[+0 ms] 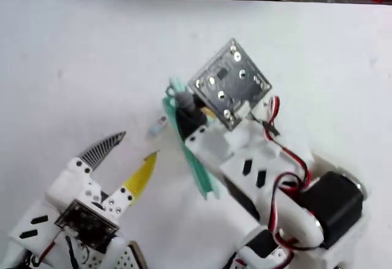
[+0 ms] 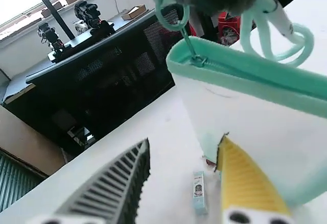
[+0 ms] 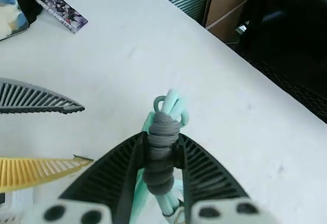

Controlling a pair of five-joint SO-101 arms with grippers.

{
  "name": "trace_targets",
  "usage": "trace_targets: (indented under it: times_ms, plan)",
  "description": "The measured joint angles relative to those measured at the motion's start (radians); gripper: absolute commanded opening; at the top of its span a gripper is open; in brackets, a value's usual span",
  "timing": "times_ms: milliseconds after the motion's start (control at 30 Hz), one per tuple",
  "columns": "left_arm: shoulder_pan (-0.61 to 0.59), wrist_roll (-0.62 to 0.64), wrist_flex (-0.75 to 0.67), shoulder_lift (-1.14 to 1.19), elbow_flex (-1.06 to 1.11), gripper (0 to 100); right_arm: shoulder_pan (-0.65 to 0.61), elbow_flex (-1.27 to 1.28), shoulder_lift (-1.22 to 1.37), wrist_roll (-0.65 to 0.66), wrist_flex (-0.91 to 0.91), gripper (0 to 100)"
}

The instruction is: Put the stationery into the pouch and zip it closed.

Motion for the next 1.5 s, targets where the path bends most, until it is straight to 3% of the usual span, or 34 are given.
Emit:
trace_targets:
  times_ms: [367,600,700,867,1133,1333,1500]
  plan:
    - [0.0,-0.044,0.038,0.0,-0.02,27,-0.049,0.252,-0.193,0.0,0.0,2.0]
    - [0.009,-0.19,0.078,-0.017,-0.066,28,-0.12,0.276,-0.315,0.074,0.0,1.7]
    - [0.074,-0.269,0.078,-0.003,-0.068,28,-0.12,0.33,-0.353,0.081,0.0,1.7]
    - [0.186,-0.293,0.078,0.121,-0.069,28,-0.138,0.442,-0.408,0.087,0.0,1.7]
    - [0.273,-0.368,0.075,0.276,-0.146,28,-0.135,0.605,-0.609,0.087,0.0,1.7]
    - [0.304,-0.385,0.032,0.347,-0.149,28,-0.127,0.713,-0.689,0.094,0.0,1.8]
    - [0.439,-0.382,0.026,0.37,-0.152,28,-0.127,0.723,-0.69,0.16,0.0,1.8]
